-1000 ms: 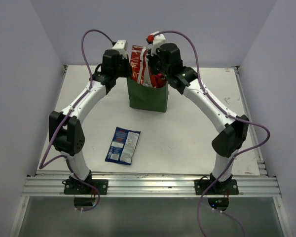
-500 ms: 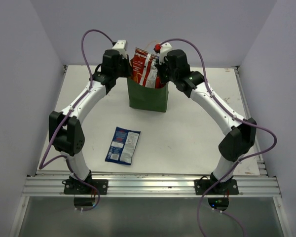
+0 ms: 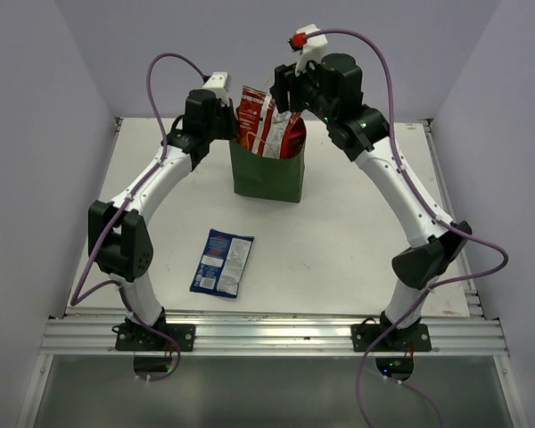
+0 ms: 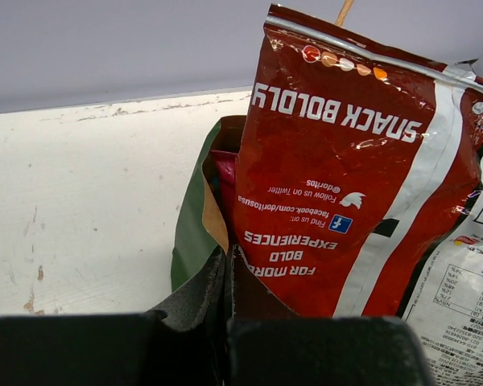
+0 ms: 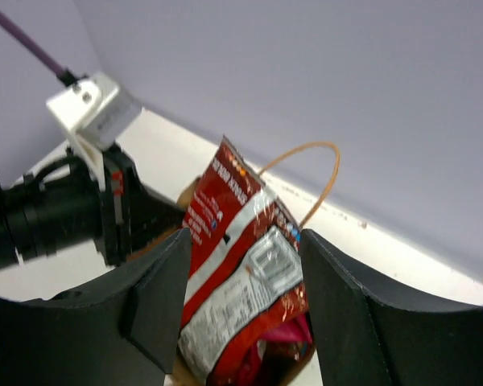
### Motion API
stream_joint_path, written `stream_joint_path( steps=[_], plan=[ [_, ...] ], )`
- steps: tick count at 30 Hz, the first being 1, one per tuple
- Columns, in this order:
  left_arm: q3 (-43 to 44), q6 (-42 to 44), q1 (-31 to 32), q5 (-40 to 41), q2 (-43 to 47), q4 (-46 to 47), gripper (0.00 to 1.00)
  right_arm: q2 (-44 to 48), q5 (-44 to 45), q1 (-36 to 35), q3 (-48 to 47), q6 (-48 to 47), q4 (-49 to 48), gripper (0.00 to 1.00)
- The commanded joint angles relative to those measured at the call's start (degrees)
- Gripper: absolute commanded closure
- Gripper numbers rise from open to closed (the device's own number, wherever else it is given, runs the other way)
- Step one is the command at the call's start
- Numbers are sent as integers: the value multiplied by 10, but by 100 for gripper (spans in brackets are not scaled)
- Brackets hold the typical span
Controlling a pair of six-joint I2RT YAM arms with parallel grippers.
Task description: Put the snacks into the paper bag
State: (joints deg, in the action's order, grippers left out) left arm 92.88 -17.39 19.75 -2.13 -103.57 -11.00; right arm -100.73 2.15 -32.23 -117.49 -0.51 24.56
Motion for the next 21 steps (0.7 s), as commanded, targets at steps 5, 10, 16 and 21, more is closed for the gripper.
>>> stream_joint_path(
  steps=[5, 10, 16, 21],
  plan=[
    [-16, 5, -1, -2, 7, -50, 100, -121, 11, 6, -114, -16, -11, 44],
    [-16, 5, -2, -3, 6, -50, 100, -149, 4, 16, -106, -16, -14, 51],
    [-18, 4, -2, -5, 9, -48, 100, -130, -1, 18, -20, -5, -29, 57],
    [-24, 2, -2, -10, 11, -43, 100, -59, -14, 18, 100, 32, -64, 60]
  ],
)
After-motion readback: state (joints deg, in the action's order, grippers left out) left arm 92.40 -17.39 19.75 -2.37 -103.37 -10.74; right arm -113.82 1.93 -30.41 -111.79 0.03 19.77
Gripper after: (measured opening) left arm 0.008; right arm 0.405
